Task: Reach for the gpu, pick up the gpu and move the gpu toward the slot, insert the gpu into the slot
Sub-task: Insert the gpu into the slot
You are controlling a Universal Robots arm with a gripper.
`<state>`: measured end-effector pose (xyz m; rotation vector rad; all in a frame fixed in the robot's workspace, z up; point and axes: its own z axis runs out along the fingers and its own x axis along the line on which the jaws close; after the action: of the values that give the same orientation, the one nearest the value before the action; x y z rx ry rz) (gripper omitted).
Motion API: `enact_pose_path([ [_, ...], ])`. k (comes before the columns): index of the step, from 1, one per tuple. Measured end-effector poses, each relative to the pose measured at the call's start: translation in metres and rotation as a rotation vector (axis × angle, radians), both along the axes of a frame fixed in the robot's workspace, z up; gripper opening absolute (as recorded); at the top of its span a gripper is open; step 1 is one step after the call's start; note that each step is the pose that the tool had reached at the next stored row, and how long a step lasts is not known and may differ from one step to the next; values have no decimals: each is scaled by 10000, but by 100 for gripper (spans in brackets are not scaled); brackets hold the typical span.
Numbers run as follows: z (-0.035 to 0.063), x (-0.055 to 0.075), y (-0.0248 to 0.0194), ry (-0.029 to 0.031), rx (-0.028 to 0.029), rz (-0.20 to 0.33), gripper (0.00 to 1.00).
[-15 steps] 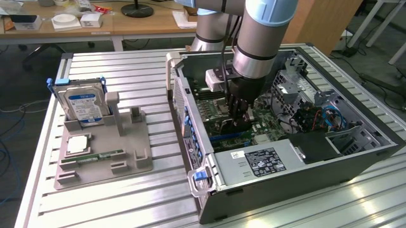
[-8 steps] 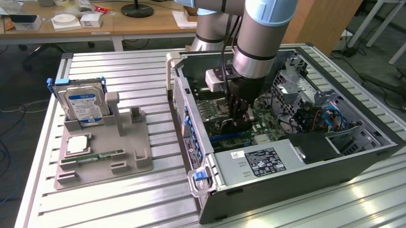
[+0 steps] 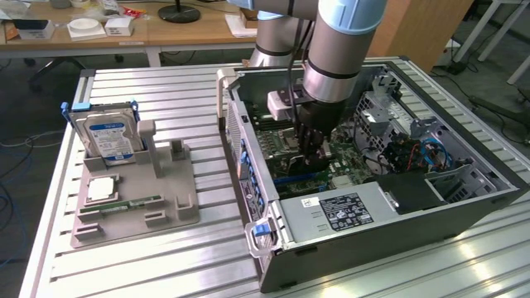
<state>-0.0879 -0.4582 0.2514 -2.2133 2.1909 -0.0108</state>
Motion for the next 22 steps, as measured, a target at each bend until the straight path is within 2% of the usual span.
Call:
enact_pose_path([
  [11, -12, -18, 2, -33, 2, 7, 26],
  [18, -13, -17, 1, -32, -1, 10, 26],
  [22, -48, -18, 0, -25, -10, 10, 26],
])
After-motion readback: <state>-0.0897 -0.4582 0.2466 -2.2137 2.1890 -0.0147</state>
